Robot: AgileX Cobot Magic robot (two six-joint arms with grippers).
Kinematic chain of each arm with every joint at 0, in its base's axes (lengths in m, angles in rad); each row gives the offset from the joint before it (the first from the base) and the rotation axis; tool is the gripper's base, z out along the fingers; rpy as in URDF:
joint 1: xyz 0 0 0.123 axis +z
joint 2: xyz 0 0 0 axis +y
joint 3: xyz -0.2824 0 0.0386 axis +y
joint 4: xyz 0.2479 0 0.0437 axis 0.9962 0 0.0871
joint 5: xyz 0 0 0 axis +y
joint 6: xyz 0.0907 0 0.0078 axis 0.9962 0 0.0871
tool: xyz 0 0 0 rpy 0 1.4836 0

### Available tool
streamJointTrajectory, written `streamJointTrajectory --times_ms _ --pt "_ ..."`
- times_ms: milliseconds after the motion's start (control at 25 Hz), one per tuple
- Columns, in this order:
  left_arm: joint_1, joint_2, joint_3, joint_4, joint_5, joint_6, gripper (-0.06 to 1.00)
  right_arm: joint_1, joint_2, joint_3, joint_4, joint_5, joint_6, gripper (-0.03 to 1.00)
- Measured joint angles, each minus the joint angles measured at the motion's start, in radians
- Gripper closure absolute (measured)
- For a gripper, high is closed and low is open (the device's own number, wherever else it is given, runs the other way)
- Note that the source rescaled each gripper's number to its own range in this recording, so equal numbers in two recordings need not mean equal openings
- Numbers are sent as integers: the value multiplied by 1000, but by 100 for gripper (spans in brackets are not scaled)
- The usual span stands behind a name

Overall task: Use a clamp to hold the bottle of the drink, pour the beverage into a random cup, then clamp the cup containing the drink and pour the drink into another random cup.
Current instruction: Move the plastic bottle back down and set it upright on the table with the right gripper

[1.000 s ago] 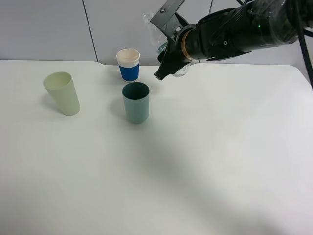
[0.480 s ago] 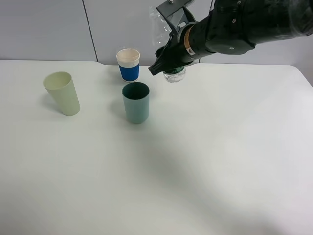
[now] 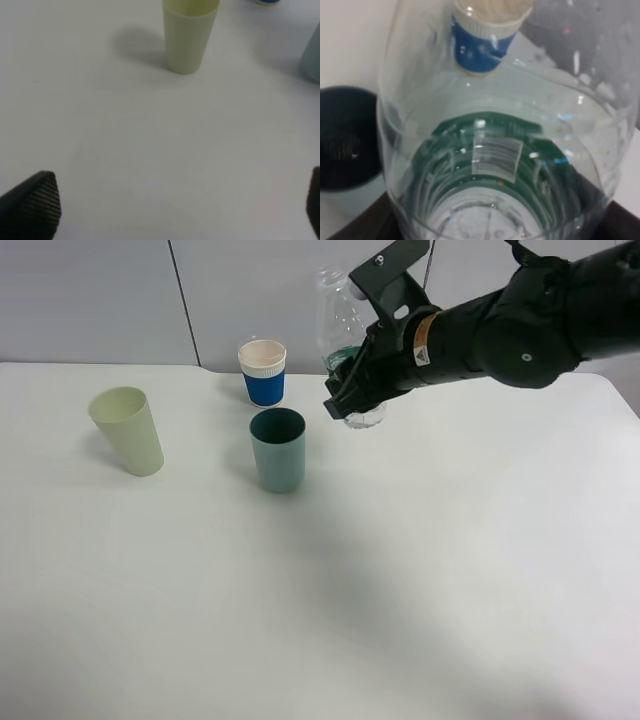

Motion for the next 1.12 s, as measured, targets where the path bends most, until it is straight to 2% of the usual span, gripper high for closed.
streamJointTrajectory --times_ms 120,240,560,920,1120 --pt "0 0 0 0 0 0 -6 -30 -21 69 89 -98 -107 97" --pt "0 0 0 0 0 0 -6 -69 -26 134 143 -191 -146 97" --pt "0 0 0 0 0 0 -6 -160 -26 305 225 -523 -153 97" --pt "0 0 0 0 0 0 -6 -168 88 335 257 -712 -153 97" --pt "0 0 0 0 0 0 -6 -168 223 334 279 -917 -153 97"
